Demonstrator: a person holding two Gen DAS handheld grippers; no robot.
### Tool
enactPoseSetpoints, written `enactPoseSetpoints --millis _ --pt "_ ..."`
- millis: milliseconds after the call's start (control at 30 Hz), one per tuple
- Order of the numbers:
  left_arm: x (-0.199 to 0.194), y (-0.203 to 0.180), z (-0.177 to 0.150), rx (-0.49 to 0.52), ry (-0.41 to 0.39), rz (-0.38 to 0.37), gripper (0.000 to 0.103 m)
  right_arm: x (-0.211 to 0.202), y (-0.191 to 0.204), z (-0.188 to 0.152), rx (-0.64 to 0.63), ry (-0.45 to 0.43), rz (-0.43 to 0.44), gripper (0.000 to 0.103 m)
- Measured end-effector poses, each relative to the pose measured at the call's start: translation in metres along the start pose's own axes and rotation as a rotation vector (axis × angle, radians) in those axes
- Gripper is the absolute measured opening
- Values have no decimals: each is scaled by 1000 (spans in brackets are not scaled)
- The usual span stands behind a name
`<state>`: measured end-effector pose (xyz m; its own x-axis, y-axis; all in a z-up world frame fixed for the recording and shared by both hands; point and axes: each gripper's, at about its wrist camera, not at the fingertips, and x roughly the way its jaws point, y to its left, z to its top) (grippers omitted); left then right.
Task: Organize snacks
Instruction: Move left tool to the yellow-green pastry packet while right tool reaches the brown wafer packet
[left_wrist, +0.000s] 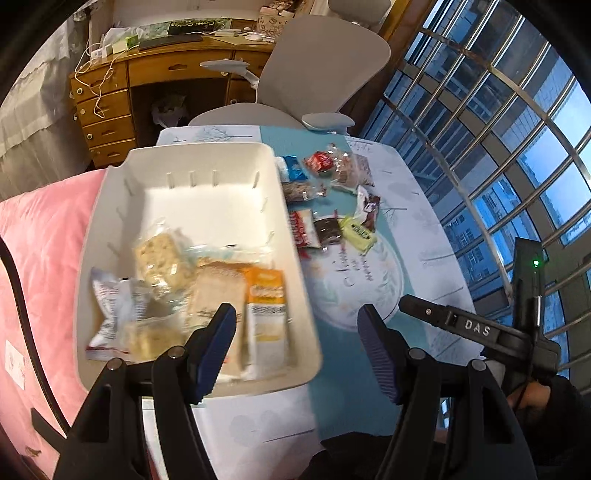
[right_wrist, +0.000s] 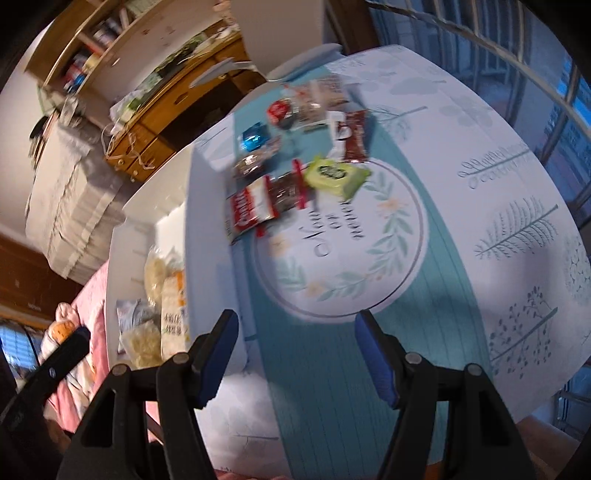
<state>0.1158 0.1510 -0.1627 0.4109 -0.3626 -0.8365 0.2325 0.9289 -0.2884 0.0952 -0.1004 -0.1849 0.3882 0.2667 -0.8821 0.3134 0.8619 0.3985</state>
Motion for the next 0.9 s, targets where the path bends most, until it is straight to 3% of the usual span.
enactPoseSetpoints --millis 267,433,900 --pt "25 -57 11 -49 -18 27 72 9 -54 50 91 69 55 66" --pt "54 -89 21 -97 -7 49 76 21 -75 87 75 108 62 66" --pt "155 -122 49 -188 1 123 78 70 -82 173 -53 146 115 66"
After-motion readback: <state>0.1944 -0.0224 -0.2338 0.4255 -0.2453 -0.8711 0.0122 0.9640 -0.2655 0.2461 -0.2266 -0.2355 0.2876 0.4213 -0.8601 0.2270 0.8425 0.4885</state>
